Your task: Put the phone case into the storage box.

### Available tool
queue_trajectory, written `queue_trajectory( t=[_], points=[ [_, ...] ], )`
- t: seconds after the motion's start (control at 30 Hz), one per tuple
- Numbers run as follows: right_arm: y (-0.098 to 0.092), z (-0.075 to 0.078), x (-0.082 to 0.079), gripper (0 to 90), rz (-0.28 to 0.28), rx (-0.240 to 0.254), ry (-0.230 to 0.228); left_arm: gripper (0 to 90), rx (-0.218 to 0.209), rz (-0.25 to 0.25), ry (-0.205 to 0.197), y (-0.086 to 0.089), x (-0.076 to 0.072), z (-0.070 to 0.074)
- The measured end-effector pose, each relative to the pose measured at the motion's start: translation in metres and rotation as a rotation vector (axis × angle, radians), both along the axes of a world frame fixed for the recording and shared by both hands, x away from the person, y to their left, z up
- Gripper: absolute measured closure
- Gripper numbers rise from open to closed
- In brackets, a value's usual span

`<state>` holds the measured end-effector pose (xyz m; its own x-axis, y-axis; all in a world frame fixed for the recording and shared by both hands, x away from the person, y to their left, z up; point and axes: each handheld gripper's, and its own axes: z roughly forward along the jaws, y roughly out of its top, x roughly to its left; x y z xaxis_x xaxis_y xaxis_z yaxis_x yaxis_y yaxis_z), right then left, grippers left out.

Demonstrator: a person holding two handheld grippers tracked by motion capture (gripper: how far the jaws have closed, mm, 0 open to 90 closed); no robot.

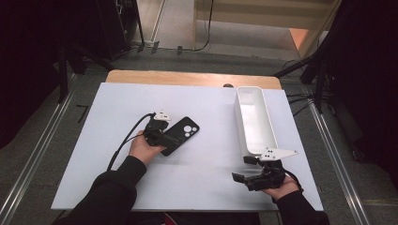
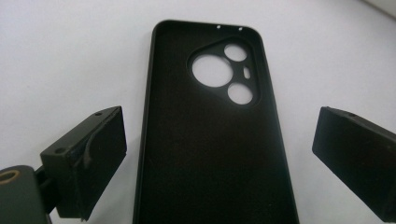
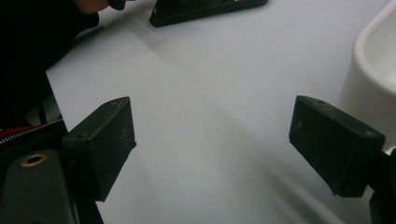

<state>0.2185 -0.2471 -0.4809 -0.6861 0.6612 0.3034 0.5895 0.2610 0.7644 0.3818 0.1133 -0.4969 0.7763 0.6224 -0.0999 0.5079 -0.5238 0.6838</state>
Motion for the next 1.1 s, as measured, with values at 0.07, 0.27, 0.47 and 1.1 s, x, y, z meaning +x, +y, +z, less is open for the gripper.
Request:
queue_trajectory(
  t=[0.07,0.27,0.47,1.1],
  points=[
    [0.0,0.0,0.0,12.8,-0.001,0.0,0.001,2.6,0.019,-0.006,-0.009,-0.001,-0.001,-0.002],
    [0.0,0.0,0.0,12.8,-0.002,0.0,0.002,2.6,0.028,-0.014,-0.029,-0.003,-0.002,-0.005],
    [0.0,0.0,0.0,12.8,-0.001,-0.002,0.002,2.6,0.062,-0.029,-0.048,-0.008,-0.005,-0.009],
    [0.001,-0.001,-0.001,12.8,0.003,-0.004,0.009,6.3,0.096,-0.007,-0.09,-0.012,-0.007,-0.015]
  ],
)
